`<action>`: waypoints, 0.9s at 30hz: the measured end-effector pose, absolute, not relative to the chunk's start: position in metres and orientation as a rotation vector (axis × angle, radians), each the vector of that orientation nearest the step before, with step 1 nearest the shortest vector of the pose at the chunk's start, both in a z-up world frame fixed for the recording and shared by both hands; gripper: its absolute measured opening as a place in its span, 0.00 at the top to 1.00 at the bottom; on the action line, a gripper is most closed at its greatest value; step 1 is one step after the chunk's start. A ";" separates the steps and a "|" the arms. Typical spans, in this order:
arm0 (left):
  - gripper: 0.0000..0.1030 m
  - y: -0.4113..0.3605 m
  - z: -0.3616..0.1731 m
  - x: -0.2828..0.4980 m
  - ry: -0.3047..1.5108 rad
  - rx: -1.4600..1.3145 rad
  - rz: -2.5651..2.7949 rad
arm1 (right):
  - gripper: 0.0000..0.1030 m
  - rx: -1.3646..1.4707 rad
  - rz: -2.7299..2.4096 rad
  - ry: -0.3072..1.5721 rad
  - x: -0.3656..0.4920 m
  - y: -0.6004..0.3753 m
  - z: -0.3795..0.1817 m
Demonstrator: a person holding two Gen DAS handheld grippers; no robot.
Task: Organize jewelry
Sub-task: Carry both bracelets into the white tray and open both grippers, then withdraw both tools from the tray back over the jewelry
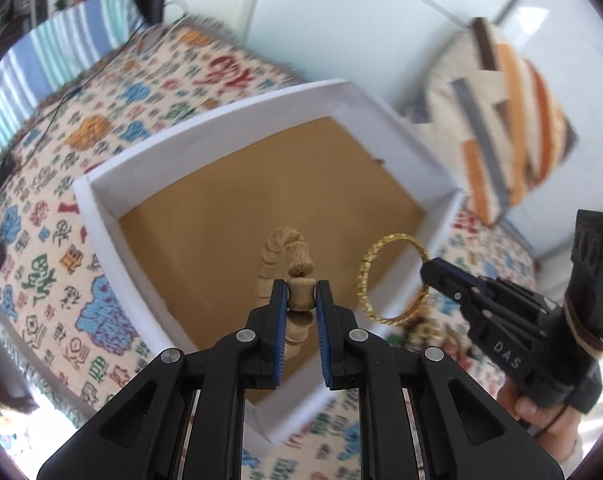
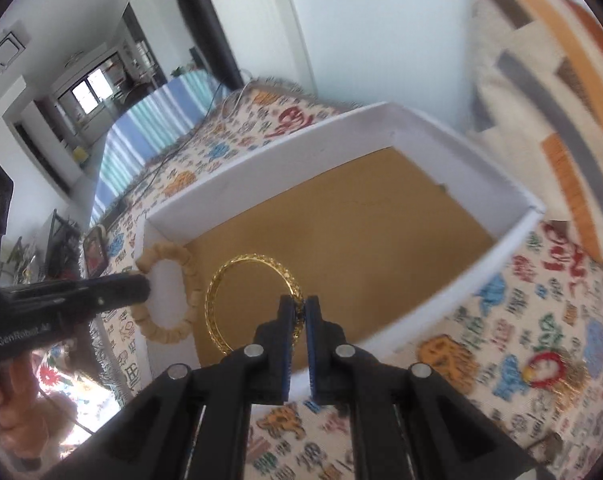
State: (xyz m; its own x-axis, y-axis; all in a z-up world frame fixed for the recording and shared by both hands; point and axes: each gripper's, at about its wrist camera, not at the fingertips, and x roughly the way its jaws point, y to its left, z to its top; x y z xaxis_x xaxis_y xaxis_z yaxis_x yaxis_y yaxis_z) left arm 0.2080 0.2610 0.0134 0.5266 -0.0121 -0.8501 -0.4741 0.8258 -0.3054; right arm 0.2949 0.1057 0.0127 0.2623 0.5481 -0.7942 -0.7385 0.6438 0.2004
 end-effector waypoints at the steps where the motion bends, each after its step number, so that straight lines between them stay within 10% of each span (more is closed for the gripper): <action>1: 0.88 0.267 0.006 0.209 0.999 -0.558 0.304 | 0.94 -0.240 0.888 0.983 0.297 0.117 0.003; 5: 0.81 0.277 -0.016 0.217 1.038 -0.518 0.350 | 0.90 -0.268 0.889 1.019 0.302 0.144 -0.030; 7: 0.37 0.279 -0.023 0.215 1.053 -0.496 0.383 | 0.66 -0.237 0.877 1.026 0.306 0.141 -0.037; 9: 0.28 0.279 -0.023 0.210 1.023 -0.488 0.391 | 0.65 -0.211 0.862 1.026 0.310 0.134 -0.038; 27: 0.13 0.138 0.006 0.153 0.928 -0.284 0.145 | 0.39 -0.221 0.701 0.842 0.233 -0.020 0.005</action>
State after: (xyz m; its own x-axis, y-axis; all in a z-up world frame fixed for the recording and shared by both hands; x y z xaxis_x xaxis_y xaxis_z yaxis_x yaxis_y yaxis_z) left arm 0.1527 0.1384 0.0062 0.5936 0.0014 -0.8048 -0.2444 0.9531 -0.1786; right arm 0.2329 -0.0195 0.0048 0.4597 0.4804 -0.7469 -0.6476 0.7569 0.0882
